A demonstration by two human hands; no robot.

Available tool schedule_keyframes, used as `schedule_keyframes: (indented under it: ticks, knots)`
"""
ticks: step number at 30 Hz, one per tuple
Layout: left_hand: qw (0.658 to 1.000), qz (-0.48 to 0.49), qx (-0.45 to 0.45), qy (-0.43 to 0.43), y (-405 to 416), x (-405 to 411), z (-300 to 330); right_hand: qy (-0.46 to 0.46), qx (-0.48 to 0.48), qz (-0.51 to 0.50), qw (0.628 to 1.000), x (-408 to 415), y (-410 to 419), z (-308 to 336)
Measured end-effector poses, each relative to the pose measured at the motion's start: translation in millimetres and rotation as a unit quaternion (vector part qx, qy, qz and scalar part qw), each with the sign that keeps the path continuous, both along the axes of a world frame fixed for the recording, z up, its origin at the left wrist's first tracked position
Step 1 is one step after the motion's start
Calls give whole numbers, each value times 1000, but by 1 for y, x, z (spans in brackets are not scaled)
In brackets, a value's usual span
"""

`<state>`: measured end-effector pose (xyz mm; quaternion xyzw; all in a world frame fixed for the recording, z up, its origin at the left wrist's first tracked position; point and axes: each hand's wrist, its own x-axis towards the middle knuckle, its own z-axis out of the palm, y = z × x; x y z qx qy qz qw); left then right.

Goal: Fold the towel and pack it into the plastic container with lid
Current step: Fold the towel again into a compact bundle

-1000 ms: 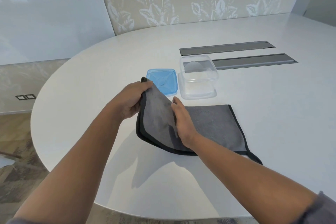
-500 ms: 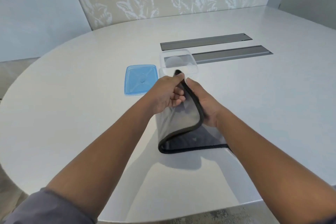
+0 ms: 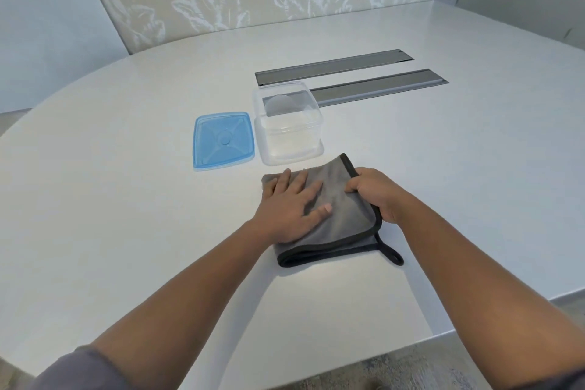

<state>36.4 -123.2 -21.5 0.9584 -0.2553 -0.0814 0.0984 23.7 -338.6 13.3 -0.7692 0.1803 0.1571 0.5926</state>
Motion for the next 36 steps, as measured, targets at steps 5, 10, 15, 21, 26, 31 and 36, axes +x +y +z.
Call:
schedule_keyframes:
  ticks: [5, 10, 15, 21, 26, 31, 36]
  knots:
    - [999, -13, 35, -19, 5, -1, -3, -18, -22, 3, 1000, 1, 0, -2]
    - [998, -27, 54, -18, 16, 1, -1, -30, 12, -10, 999, -1, 3, 1]
    - [997, -42, 57, -3, 24, 1, -2, -32, -18, 1, 999, -4, 5, -7]
    - [997, -54, 51, -21, 37, -4, -6, -93, -152, 29, 984, -4, 7, -13]
    - [997, -71, -1, -32, 58, -9, -13, -136, -435, 82, 886, -9, 7, -28]
    - [996, -78, 7, -40, 67, -9, -8, -118, -558, 92, 816, -12, 13, -32]
    - [993, -23, -106, -52, 41, -11, 5, -284, -502, 107, 810, -6, 45, -21]
